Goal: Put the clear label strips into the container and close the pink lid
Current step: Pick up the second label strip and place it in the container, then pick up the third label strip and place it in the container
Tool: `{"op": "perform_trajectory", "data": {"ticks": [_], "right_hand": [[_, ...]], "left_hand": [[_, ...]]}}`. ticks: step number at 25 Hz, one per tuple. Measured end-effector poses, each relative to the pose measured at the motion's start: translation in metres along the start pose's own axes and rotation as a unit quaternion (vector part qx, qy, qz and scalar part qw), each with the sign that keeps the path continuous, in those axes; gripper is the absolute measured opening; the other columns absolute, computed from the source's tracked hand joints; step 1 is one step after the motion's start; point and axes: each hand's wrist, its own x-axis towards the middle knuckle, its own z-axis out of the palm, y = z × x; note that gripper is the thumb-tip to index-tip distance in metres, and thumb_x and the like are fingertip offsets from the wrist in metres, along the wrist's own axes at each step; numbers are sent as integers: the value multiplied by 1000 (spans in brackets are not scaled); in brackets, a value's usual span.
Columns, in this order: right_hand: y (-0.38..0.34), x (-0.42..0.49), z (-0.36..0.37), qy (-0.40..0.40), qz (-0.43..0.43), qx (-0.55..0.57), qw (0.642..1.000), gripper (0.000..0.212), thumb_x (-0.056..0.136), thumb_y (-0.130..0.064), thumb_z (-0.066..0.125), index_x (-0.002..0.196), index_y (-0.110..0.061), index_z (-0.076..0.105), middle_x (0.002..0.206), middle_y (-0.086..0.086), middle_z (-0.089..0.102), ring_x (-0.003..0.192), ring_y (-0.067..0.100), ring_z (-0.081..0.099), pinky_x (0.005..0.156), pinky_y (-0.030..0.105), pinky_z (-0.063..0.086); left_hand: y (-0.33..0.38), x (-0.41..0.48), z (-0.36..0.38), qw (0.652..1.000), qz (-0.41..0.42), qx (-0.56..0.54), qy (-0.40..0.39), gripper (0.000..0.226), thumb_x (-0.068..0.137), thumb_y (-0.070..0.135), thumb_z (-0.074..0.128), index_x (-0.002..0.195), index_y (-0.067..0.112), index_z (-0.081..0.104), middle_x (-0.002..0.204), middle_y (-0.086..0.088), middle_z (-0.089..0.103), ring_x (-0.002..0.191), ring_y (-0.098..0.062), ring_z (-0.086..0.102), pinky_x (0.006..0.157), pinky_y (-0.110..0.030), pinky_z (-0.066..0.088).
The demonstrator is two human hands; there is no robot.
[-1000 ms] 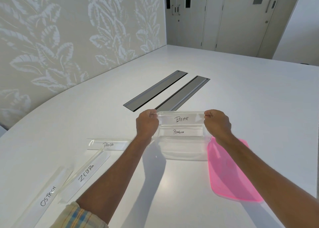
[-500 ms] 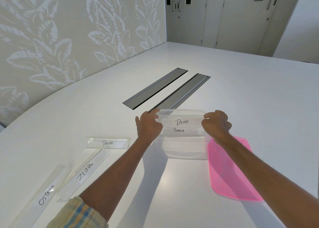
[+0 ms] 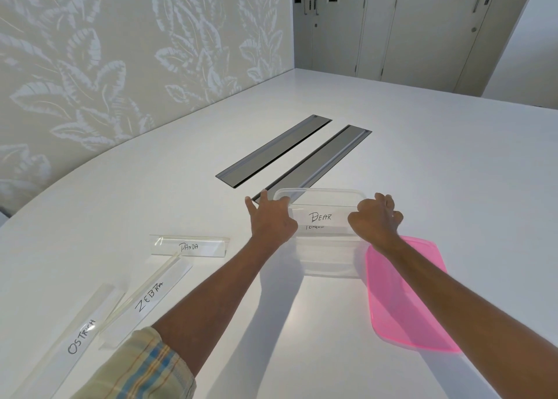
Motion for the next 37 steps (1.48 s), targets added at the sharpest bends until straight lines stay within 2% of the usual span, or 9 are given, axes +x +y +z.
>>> {"op": "perform_trajectory", "data": {"ticks": [6, 11, 15, 20, 23, 25, 27, 33, 37], "right_hand": [[5, 4, 4, -2, -10, -40, 999, 5, 72, -12, 49, 75, -10, 53, 143, 15, 47, 149, 32, 25, 118, 55, 22], [9, 2, 4, 12, -12, -64, 998, 8, 73, -9, 53, 78, -9, 59, 123, 9, 52, 138, 31, 37, 113, 53, 25], [8, -1, 1, 22, -15, -53, 998, 43, 79, -9, 55, 119, -8, 71, 134, 8, 53, 143, 28, 35, 115, 51, 23], [8, -5, -5, 36, -34, -8, 999, 54, 84, -12, 58, 138, -16, 65, 152, 8, 51, 147, 28, 38, 116, 51, 26], [7, -8, -7, 64, -60, 12, 996, 46, 90, -18, 60, 136, -17, 66, 147, 6, 56, 141, 29, 46, 113, 49, 32], [4, -11, -8, 87, -82, 19, 993, 41, 92, -22, 62, 133, -19, 67, 144, 4, 59, 136, 29, 51, 111, 48, 35], [-2, -14, -10, 90, -101, 24, 990, 39, 95, -26, 63, 133, -20, 67, 142, 3, 61, 132, 27, 56, 109, 45, 38], [-36, -32, -5, 55, -171, 142, 973, 31, 94, -24, 66, 125, -20, 72, 118, -2, 74, 111, 20, 69, 101, 41, 54], [-72, -51, 6, -10, -176, 234, 956, 26, 93, -17, 66, 116, -20, 78, 101, -7, 78, 93, 13, 74, 84, 31, 61]], "left_hand": [[-1, 1, 8, 999, -23, -22, -23, 41, 88, 11, 52, 122, 18, 73, 116, -1, 76, 146, -27, 41, 125, -66, 8], [5, 1, 11, 998, -45, -33, -26, 25, 89, 17, 53, 95, 21, 77, 100, 0, 75, 134, -30, 51, 122, -66, 17], [9, -2, 6, 997, -58, -48, 11, 26, 95, 22, 52, 92, 20, 78, 89, -4, 76, 126, -30, 59, 121, -62, 24], [6, -10, -2, 996, -44, -71, 39, 28, 94, 18, 50, 85, 20, 76, 86, 2, 77, 108, -26, 64, 119, -59, 30], [0, -22, -10, 992, -31, -95, 74, 27, 96, 19, 51, 91, 20, 78, 92, 1, 78, 101, -25, 63, 119, -57, 33], [-5, -33, -16, 986, -34, -113, 120, 26, 98, 20, 52, 95, 22, 78, 97, 2, 80, 132, -27, 59, 126, -59, 22], [-14, -43, -22, 978, -36, -127, 164, 25, 100, 22, 53, 100, 25, 78, 102, 5, 81, 144, -27, 53, 126, -59, 21], [-52, -83, -46, 930, -86, -263, 243, 21, 99, 23, 60, 104, 26, 80, 101, 13, 77, 94, -21, 73, 90, -39, 57], [-80, -115, -59, 899, -150, -322, 255, 21, 100, 24, 60, 106, 26, 81, 105, 15, 79, 102, -11, 73, 88, -32, 56]]}}
